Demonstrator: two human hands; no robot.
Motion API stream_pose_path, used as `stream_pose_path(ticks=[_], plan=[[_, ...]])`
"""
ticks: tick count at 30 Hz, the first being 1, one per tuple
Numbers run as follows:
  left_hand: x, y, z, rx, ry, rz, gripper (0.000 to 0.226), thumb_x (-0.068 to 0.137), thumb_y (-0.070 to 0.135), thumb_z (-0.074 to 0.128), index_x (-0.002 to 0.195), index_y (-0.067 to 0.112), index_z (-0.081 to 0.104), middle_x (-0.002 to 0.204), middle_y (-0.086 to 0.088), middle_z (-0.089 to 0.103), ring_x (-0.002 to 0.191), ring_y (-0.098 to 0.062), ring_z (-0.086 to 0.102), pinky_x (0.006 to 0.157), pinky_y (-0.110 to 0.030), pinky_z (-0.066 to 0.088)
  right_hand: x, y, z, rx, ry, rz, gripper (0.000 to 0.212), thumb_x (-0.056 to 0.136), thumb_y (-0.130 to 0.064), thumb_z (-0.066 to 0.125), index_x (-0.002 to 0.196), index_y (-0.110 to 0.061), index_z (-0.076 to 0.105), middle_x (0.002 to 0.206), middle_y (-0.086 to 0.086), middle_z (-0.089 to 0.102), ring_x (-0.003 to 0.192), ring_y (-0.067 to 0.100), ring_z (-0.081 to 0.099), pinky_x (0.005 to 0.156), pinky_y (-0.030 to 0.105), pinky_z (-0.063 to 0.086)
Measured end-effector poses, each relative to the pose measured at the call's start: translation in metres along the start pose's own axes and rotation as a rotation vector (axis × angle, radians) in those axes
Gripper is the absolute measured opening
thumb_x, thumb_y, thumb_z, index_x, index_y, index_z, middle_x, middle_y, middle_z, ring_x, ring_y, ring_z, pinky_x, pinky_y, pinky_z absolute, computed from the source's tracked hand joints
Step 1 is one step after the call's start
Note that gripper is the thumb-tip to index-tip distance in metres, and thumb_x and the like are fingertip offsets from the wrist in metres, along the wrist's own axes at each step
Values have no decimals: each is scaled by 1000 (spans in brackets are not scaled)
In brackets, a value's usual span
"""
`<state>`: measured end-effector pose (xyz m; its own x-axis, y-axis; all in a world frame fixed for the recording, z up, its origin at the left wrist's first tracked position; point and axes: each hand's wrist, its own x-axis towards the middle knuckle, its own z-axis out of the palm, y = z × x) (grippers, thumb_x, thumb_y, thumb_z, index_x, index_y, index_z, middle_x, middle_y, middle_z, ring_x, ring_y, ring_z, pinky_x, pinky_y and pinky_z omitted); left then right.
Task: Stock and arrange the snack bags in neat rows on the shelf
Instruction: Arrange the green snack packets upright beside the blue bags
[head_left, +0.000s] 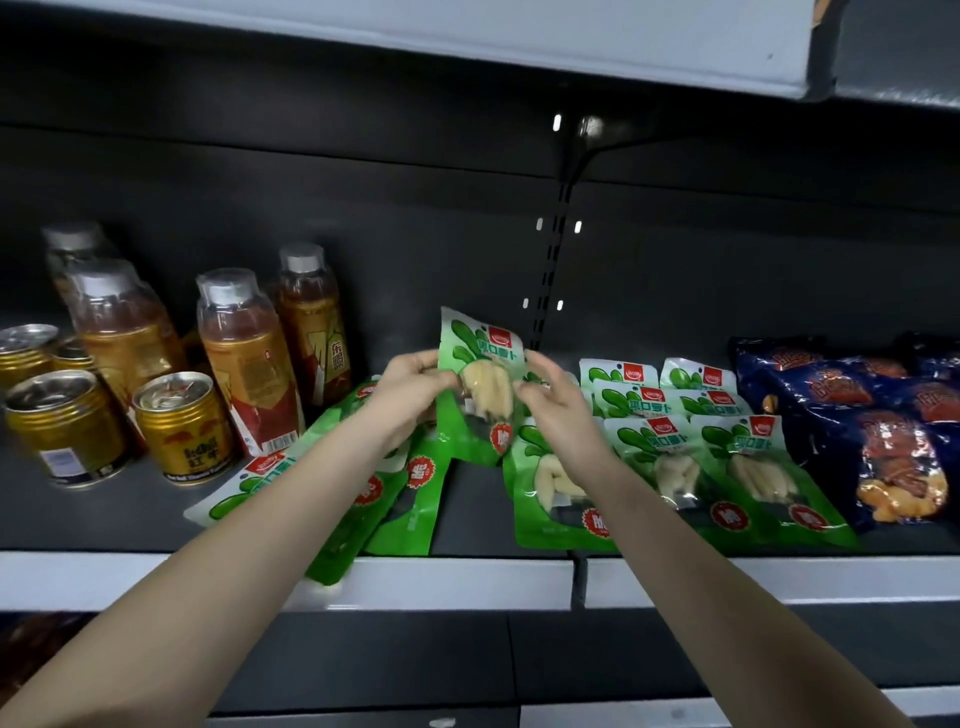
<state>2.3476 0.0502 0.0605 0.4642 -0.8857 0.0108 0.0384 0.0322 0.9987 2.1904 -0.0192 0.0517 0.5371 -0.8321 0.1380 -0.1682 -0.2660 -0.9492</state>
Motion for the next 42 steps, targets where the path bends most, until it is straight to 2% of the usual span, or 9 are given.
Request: stream_pose_path(ticks=[5, 10, 15, 19, 22, 26, 33, 37, 42], plan=[[-5, 13, -7, -140, -12, -3, 28, 81, -17, 48, 86, 4, 66, 59, -2, 68, 48, -13, 63, 45, -21, 52, 16, 13, 4, 306, -57, 231, 70, 91, -33, 62, 149, -20, 26, 146, 3, 41, 133, 21, 41, 112, 45, 32], [-8, 7, -15, -136, -72, -7, 26, 89, -6, 50, 104, 6, 67, 78, -5, 73, 65, -17, 68, 61, -28, 57, 21, 16, 10, 383, -59, 289, 62, 81, -28, 73, 136, -25, 45, 131, 1, 58, 119, 17, 52, 106, 49, 37], [2, -4, -21, 861, 31, 251, 27, 93, 23, 54, 117, 22, 66, 108, 2, 70, 89, -21, 68, 81, -28, 51, 35, 19, -3, 313, 260, 220, 54, 85, -19, 70, 133, -22, 47, 127, -1, 57, 112, 16, 55, 99, 34, 39], [7, -18, -7, 1291, -209, 58, 59, 86, 53, 55, 136, 22, 48, 143, -3, 47, 129, -23, 44, 107, -35, 33, 40, 17, -21, 212, 374, 147, 57, 90, -12, 64, 141, -19, 39, 130, 3, 55, 120, 21, 51, 99, 32, 38], [12, -30, 7, 1524, -206, 32, 76, 81, 67, 48, 140, 20, 42, 151, -1, 32, 139, -26, 23, 113, -47, 16, 41, 20, -24, 118, 351, 117, 57, 89, -13, 65, 140, -19, 40, 129, 5, 57, 120, 23, 53, 103, 37, 42], [19, -40, 18, 1567, -76, 23, 63, 88, 57, 41, 138, 19, 40, 146, -5, 29, 135, -30, 22, 111, -53, 17, 40, 29, -25, 102, 299, 82, 55, 88, -14, 66, 137, -21, 42, 117, -2, 61, 113, 19, 57, 103, 42, 44], [28, -38, 18, 1641, -82, 40, 44, 93, 36, 43, 137, 33, 37, 154, -8, 10, 140, -39, 5, 111, -62, 15, 43, 37, -30, 77, 310, 96, 57, 88, -17, 66, 139, -20, 41, 130, 4, 57, 121, 22, 52, 106, 46, 41], [32, -30, 13, 1805, -20, 156, 43, 94, 45, 34, 133, 29, 43, 149, -8, 20, 139, -38, 10, 107, -57, 24, 43, 38, -31, 79, 305, 106, 61, 88, -19, 66, 142, -19, 37, 137, 5, 51, 126, 23, 48, 108, 46, 38], [33, -18, -8, 1703, 58, -25, 58, 85, 66, 33, 129, 32, 47, 140, -7, 33, 130, -38, 26, 101, -53, 30, 47, 36, -25, 96, 293, 108, 56, 88, -18, 66, 138, -23, 41, 128, 2, 58, 118, 21, 54, 105, 45, 41]])
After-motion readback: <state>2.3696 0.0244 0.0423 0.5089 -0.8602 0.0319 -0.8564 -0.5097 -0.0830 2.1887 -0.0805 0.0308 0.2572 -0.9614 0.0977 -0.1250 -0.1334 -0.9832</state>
